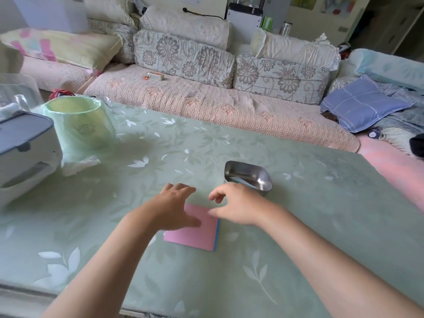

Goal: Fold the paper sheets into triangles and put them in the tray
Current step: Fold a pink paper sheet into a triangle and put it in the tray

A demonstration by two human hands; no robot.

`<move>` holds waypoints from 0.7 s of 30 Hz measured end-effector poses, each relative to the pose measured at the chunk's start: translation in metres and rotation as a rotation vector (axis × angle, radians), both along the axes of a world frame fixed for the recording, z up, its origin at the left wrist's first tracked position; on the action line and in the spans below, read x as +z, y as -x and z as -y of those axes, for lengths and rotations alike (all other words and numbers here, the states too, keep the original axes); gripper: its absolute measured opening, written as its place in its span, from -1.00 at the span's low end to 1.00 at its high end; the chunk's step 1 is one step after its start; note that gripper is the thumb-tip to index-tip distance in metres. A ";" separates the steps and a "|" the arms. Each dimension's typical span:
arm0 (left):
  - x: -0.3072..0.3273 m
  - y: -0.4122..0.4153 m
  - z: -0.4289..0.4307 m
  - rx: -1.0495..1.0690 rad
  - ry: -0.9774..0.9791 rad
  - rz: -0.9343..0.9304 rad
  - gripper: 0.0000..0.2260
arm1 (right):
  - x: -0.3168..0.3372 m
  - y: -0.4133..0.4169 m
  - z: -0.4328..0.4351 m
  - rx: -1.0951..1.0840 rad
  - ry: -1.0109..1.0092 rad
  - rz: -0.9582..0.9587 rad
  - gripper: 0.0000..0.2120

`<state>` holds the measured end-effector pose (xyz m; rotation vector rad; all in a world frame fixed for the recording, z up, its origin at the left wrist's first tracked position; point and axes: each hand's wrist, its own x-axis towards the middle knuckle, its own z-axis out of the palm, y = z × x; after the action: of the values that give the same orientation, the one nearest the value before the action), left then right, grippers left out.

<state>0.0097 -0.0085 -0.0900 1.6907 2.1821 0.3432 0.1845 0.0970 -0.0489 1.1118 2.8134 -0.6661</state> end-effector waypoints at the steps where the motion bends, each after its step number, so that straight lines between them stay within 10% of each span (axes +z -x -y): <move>1: -0.001 0.001 0.007 -0.019 0.035 -0.006 -0.10 | -0.005 0.001 0.006 0.011 -0.012 0.050 -0.45; 21: -0.007 0.004 0.016 -0.020 -0.100 -0.023 -0.22 | -0.037 0.016 0.017 -0.112 -0.003 -0.080 -0.61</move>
<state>0.0057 -0.0241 -0.0971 1.7767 2.1963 0.4367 0.1687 0.0801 -0.0860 1.2794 2.8356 -0.7308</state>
